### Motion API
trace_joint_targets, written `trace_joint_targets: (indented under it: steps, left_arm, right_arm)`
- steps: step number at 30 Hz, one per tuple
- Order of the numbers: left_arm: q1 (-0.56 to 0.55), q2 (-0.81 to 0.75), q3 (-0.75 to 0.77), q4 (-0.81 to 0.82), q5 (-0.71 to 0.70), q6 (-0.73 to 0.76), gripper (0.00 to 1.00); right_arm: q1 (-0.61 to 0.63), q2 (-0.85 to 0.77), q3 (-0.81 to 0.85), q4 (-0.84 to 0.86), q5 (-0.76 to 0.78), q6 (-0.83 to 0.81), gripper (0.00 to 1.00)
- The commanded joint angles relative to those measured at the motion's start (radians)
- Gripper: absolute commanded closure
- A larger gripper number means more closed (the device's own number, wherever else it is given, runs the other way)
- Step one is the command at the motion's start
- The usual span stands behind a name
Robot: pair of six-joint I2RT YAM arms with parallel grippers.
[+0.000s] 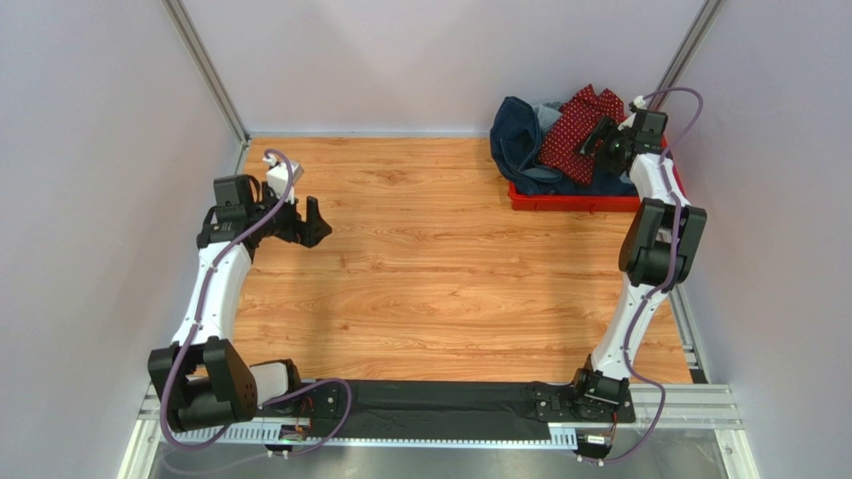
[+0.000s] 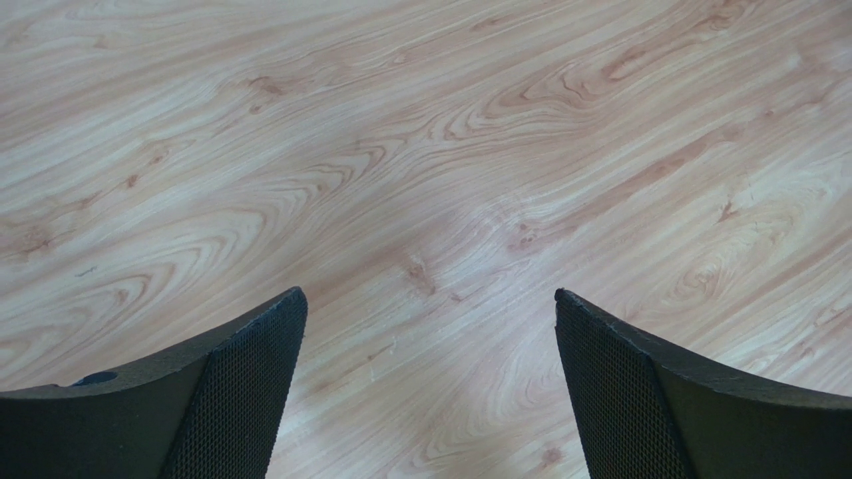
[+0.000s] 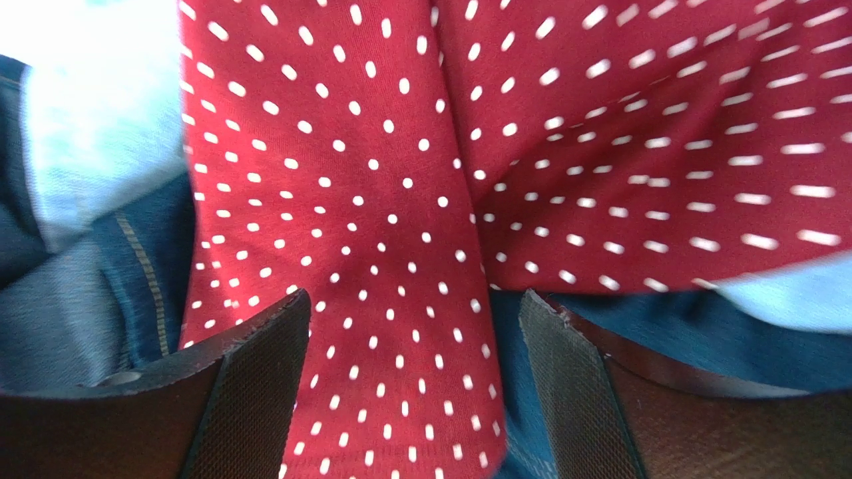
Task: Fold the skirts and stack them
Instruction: Pick up the skirt from the bin.
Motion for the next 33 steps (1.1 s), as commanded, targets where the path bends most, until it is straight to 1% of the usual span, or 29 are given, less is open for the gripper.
trace_joint_targets:
  steps: [1,3,4,5,7,8,13,14,16,17,19,21,25,29,32,33]
  left_arm:
    - [-0.007,-0.048,0.018,-0.042,0.032,0.027,0.01]
    - [-0.010,-0.052,0.013,-0.043,0.035,0.030,0.01]
    - [-0.007,-0.051,0.013,-0.045,0.035,0.030,0.01]
    - [-0.009,-0.052,0.013,-0.045,0.035,0.028,0.01]
    - [-0.009,-0.049,0.016,-0.048,0.043,0.030,0.01]
    - [-0.010,-0.048,0.017,-0.049,0.046,0.031,0.01]
    - [-0.012,-0.039,0.027,-0.051,0.054,0.037,0.01]
    - [-0.012,-0.037,0.027,-0.052,0.054,0.039,0.01]
    - [-0.012,-0.040,0.032,-0.054,0.057,0.042,0.01]
    - [-0.012,-0.042,0.033,-0.055,0.057,0.045,0.01]
    - [-0.012,-0.045,0.035,-0.060,0.060,0.051,0.01]
    - [-0.012,-0.052,0.038,-0.066,0.063,0.056,0.01]
    - [-0.012,-0.057,0.047,-0.089,0.075,0.070,0.01]
    - [-0.012,-0.057,0.064,-0.101,0.060,0.068,0.01]
    - [-0.012,-0.066,0.087,-0.123,0.031,0.074,0.01]
    - [-0.012,-0.069,0.096,-0.127,0.016,0.076,0.01]
  right_arm:
    - [0.006,0.031,0.073,-0.006,-0.083,0.043,0.23]
    - [0.006,0.047,0.076,0.004,-0.095,0.056,0.26]
    - [0.006,0.050,0.074,0.012,-0.107,0.054,0.29]
    - [0.006,0.045,0.073,0.015,-0.112,0.054,0.39]
    - [0.006,0.033,0.058,0.018,-0.118,0.054,0.48]
    - [0.006,0.009,0.050,0.021,-0.113,0.051,0.56]
    - [0.014,-0.082,-0.018,0.041,-0.038,0.014,0.68]
    - [0.016,-0.094,-0.024,0.043,-0.026,0.007,0.74]
    - [0.023,-0.114,-0.035,0.038,0.009,-0.013,0.81]
    - [0.028,-0.120,-0.038,0.034,0.019,-0.018,0.89]
    - [0.034,-0.145,-0.038,0.015,0.043,-0.033,0.99]
    - [0.046,-0.169,-0.039,0.001,0.074,-0.040,1.00]
    - [0.081,-0.292,-0.042,0.001,0.181,-0.020,1.00]
    - [0.111,-0.404,-0.019,0.033,0.160,0.009,1.00]
    - [0.170,-0.474,0.056,0.041,0.132,-0.007,1.00]
    - [0.215,-0.488,0.083,0.040,0.128,-0.013,1.00]
